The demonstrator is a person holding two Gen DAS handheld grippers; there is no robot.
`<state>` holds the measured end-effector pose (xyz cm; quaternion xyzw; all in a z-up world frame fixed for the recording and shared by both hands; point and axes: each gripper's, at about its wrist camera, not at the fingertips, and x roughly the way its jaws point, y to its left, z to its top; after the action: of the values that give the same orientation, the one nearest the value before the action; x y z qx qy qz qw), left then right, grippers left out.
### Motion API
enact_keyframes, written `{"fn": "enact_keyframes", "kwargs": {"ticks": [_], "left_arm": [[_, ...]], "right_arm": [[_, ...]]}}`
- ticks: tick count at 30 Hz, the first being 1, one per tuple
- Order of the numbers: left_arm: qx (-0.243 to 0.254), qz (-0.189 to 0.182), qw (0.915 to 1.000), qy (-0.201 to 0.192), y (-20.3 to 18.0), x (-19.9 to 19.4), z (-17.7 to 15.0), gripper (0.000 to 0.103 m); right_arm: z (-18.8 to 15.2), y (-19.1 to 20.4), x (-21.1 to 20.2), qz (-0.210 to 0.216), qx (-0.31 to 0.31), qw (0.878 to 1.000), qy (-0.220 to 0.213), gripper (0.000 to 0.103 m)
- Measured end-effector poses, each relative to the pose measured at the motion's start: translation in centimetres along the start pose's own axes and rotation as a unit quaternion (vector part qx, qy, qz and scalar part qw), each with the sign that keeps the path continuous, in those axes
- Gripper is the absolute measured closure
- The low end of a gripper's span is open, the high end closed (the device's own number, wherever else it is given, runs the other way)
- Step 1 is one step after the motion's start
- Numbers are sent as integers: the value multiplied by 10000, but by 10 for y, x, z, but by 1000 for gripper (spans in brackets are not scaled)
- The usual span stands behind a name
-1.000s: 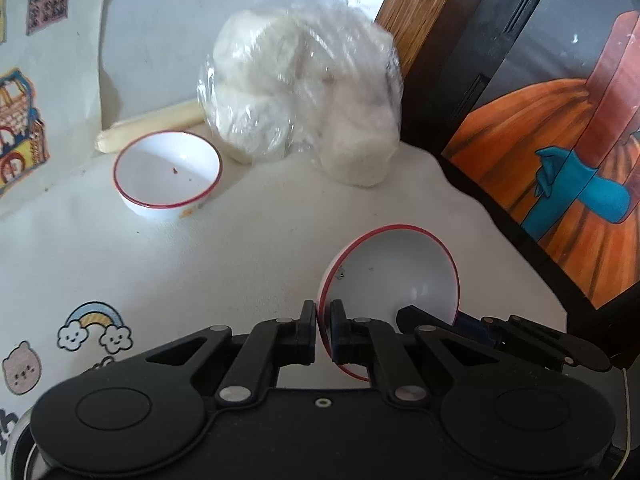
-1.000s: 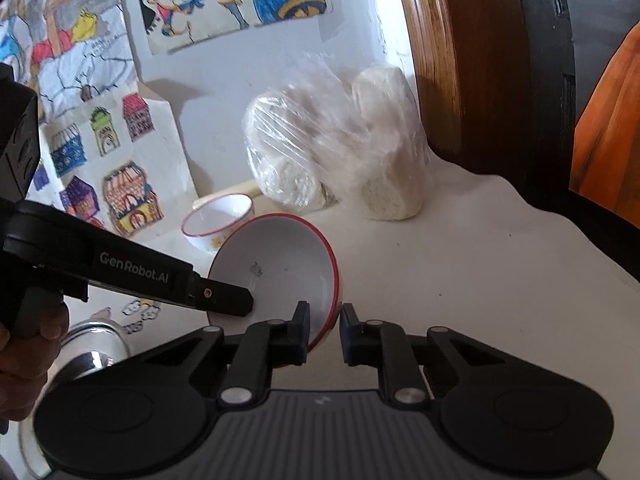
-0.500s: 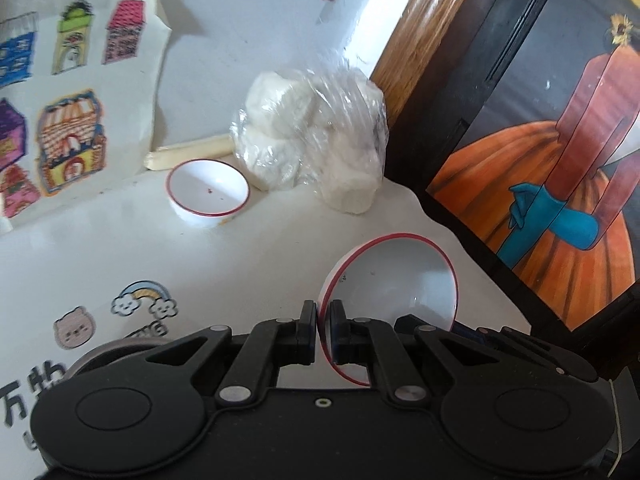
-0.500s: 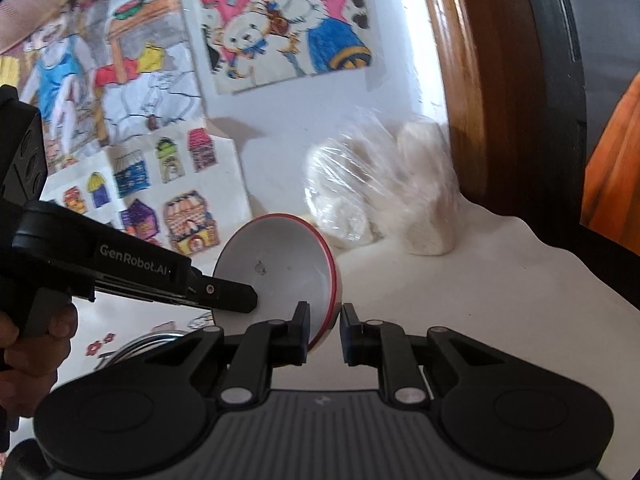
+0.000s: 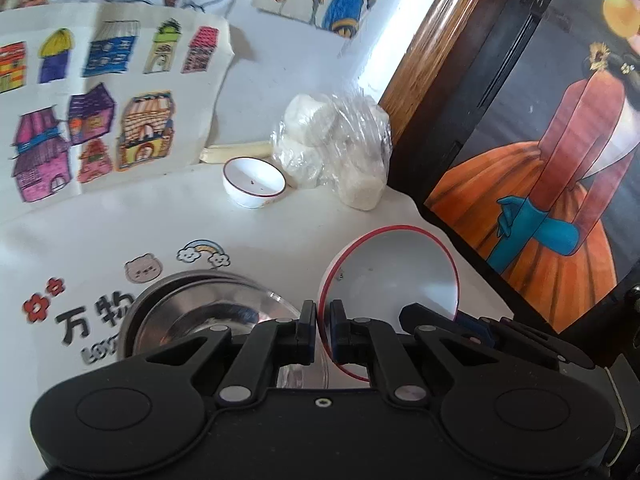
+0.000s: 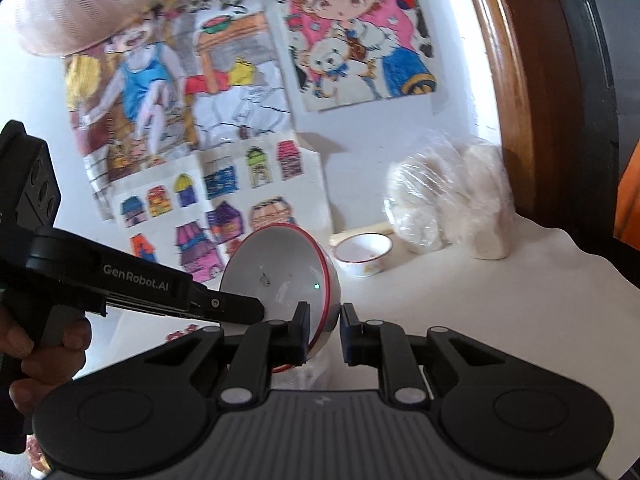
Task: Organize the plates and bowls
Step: 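Carry the white bowl with the left gripper over the steel bowl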
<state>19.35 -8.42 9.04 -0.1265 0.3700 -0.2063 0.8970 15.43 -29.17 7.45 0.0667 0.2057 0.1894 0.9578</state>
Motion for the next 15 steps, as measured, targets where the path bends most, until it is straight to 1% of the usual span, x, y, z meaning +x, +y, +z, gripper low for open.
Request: {"fn": "enact_keyframes", "kwargs": {"ticks": [6,15], "left_arm": [[-8,126,9998,-152,9,-39,-17,96],[-103,319,9989,-315,29,-91,-48,96]], "right_arm": [[-6,31,-20,259,-128,9994,-163,85],[-18,74,-36,685,-367,9970,-45,85]]}}
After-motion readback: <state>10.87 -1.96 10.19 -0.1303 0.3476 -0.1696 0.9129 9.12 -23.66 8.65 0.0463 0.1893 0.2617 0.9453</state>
